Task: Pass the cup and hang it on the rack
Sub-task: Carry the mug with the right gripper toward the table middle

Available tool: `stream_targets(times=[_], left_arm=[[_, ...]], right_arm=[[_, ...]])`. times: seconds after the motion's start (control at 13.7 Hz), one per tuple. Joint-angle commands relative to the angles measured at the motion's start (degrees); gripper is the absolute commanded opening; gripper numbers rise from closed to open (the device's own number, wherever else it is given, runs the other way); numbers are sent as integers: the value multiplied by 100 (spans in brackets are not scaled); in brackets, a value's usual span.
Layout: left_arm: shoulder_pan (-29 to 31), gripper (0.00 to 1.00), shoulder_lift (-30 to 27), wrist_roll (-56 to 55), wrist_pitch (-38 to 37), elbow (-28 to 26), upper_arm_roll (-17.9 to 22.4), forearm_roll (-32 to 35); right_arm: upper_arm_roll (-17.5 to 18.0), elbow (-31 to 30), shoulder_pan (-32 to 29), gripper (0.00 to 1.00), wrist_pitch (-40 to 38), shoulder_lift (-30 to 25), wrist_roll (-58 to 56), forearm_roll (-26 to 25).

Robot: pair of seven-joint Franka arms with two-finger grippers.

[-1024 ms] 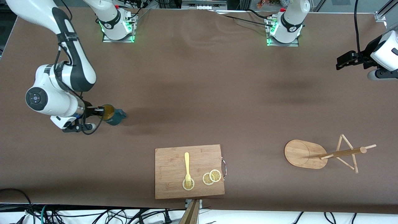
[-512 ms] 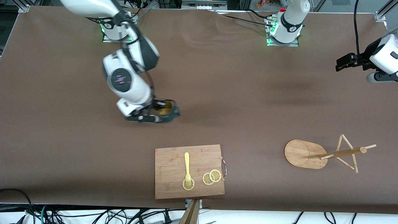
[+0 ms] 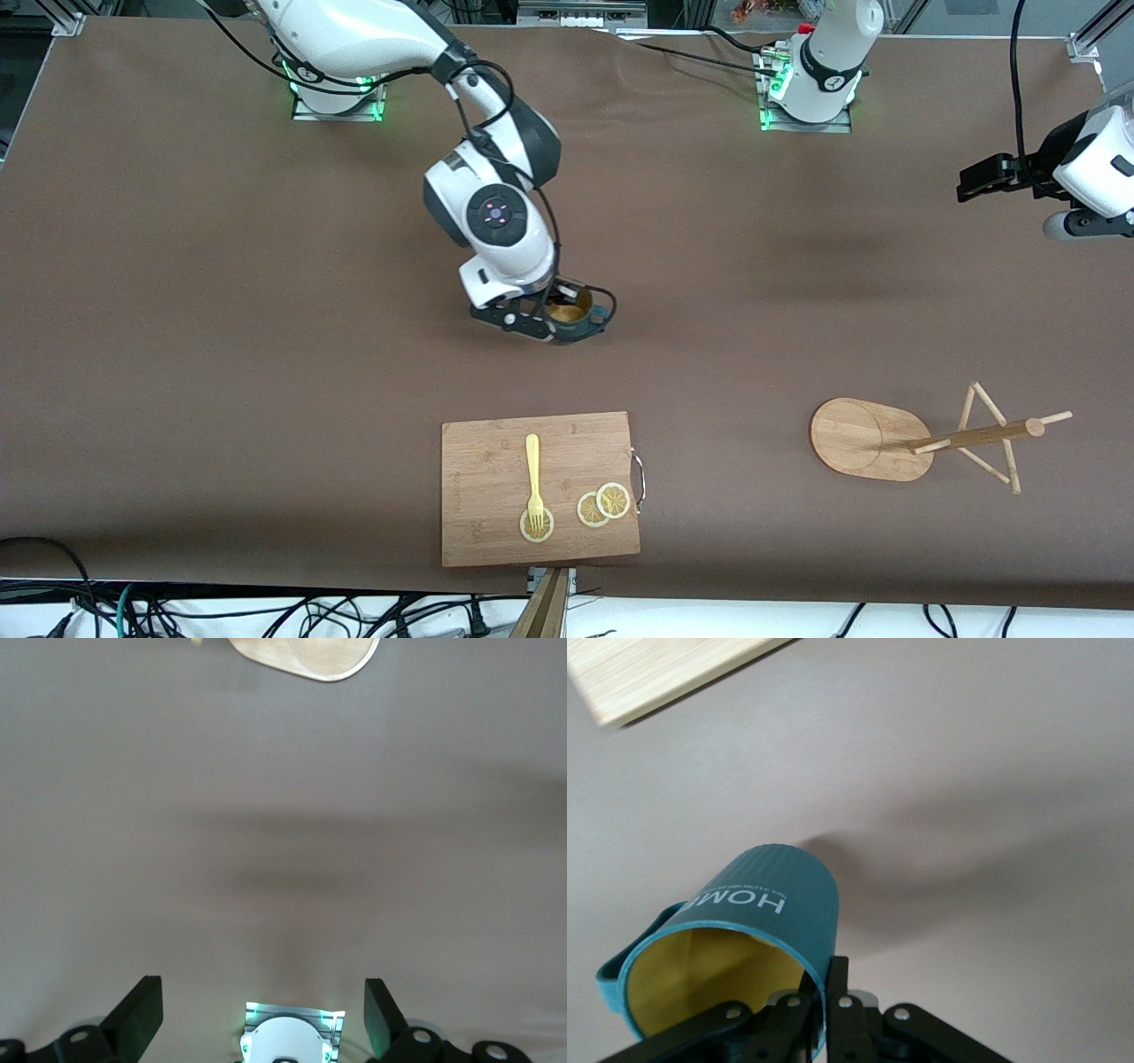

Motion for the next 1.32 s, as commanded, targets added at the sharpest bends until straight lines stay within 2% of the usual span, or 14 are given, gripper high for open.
stream_targets(times=[0.0,0.29,0.59,0.66,0.73,0.88,0.95,1.1,1.24], left_arm=[[54,100,215,-64,-198,109,-23,7],[-34,100,399,-599,-286,135,-84,-45],[-113,100,488,-662,-286,153,-102,-72],[-113,100,488,-654,-286,118,-102,-80],[-96,100,479,-636,-286,39,-119,-89],[-61,100,304,-601,-181,-320,-128,-212],[-52,100,60,-601,37,-670,-128,-204],[-60,100,-887,-592,957,-1967,-180,-186],[-43,100,-1374,-566,1479,-2710,-242,-168]], right_arm=[[-68,238,410,0,227,156,158,-20],[-59,238,648,0,246,411,167,32],[-50,299,815,0,325,658,184,50],[-41,299,815,39,299,658,193,50],[-50,308,824,98,237,605,167,24],[-59,465,754,100,-33,500,158,41],[-76,849,736,100,-514,499,123,41],[-68,1667,570,100,-1595,499,10,32],[-94,1820,315,100,-2222,247,-673,24]])
